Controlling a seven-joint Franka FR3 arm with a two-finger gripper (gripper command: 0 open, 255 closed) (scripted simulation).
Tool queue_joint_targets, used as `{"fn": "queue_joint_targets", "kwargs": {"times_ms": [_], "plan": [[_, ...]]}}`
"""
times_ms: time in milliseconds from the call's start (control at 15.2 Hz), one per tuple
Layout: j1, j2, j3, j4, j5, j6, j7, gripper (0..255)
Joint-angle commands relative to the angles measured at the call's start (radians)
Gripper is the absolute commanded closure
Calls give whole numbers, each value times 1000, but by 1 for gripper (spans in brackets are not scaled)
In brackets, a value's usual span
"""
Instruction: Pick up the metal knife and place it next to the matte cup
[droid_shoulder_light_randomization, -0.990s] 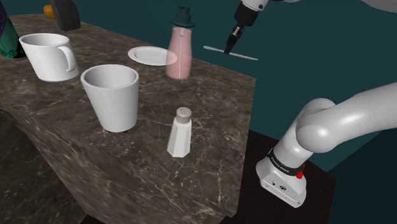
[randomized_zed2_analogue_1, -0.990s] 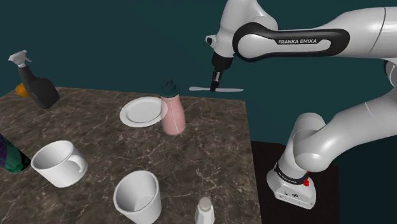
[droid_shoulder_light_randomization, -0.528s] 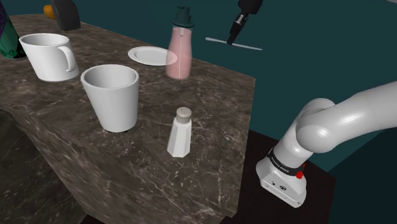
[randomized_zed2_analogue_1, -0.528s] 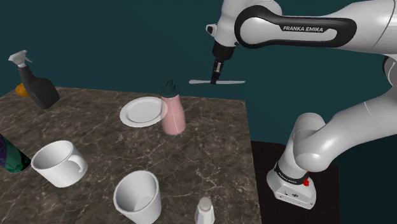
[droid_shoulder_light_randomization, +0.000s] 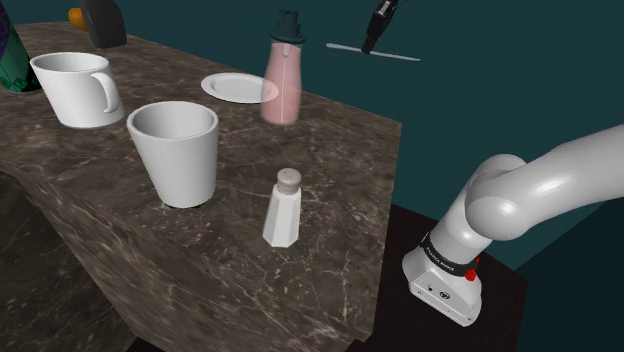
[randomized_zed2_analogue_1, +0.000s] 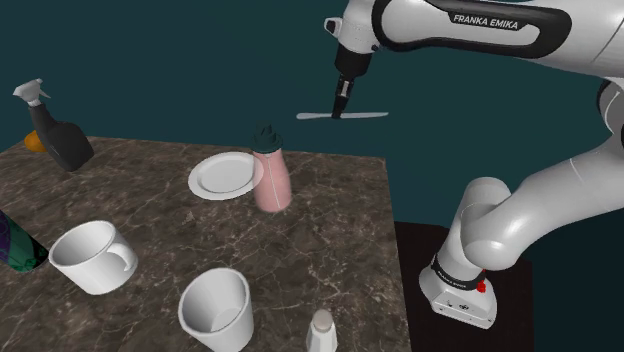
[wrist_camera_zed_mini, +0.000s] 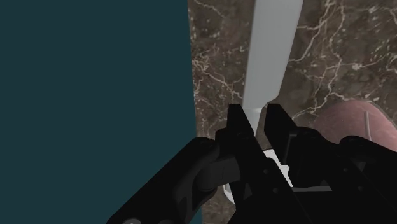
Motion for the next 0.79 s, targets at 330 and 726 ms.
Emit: {"fn": "queue_joint_targets", "kwargs": {"times_ms": [330,726], "plan": [[7,11,21,88,7,-78,21,255],[39,-58,141,42,47,-105,159,255]]}}
